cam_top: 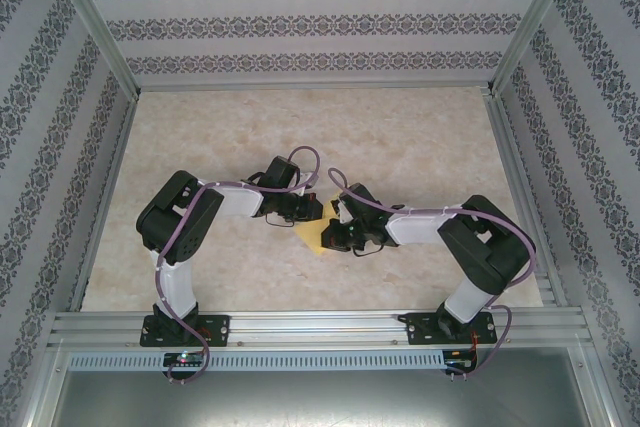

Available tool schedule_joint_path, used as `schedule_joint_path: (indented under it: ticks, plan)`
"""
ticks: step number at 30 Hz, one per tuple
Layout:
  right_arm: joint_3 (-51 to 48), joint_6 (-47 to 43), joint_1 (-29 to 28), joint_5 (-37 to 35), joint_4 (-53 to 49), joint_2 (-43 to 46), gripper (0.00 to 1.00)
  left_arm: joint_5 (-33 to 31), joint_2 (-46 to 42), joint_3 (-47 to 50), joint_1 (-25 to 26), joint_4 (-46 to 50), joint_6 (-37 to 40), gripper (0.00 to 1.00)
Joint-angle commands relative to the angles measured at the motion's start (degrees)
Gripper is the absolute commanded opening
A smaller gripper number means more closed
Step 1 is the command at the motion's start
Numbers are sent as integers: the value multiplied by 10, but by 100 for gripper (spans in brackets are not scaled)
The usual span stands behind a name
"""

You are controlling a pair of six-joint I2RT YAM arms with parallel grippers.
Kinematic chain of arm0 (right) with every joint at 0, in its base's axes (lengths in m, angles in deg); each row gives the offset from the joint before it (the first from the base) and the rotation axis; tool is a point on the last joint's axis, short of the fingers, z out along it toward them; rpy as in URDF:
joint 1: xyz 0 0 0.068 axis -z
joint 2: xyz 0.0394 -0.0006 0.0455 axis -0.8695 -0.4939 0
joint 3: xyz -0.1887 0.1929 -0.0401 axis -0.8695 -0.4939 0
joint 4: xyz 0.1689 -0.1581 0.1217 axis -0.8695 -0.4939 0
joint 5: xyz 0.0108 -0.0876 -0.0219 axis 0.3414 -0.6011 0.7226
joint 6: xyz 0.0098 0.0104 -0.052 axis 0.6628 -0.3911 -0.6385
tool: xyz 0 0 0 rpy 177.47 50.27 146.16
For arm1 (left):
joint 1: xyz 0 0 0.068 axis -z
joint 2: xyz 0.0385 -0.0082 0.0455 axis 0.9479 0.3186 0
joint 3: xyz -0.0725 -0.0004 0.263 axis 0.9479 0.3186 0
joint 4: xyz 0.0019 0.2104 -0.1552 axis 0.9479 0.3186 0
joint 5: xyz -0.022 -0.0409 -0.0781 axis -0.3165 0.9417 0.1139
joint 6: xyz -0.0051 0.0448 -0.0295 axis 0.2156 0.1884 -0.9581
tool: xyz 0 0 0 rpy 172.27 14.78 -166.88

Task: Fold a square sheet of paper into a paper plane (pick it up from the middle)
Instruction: Fold the triangle a second time at the center of the table.

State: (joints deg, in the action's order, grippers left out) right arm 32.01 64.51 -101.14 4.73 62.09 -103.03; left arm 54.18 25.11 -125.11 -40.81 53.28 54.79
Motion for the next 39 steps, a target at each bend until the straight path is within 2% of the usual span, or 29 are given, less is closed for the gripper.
schedule_joint_path:
  ticks: [1, 9, 24, 39]
  plan:
    - [0, -19, -5, -27, -66, 25, 4, -77, 51, 28, -5, 103, 26, 8]
    - [-3, 18, 23, -6, 4, 59, 4, -75, 51, 24, -5, 106, 27, 8]
    - [21, -6, 69, -19, -5, -7, 3, -71, 38, 23, -5, 105, 20, 8]
    - [-1, -62, 72, -64, -81, -17, 3, -69, 12, -23, -12, 129, 13, 10]
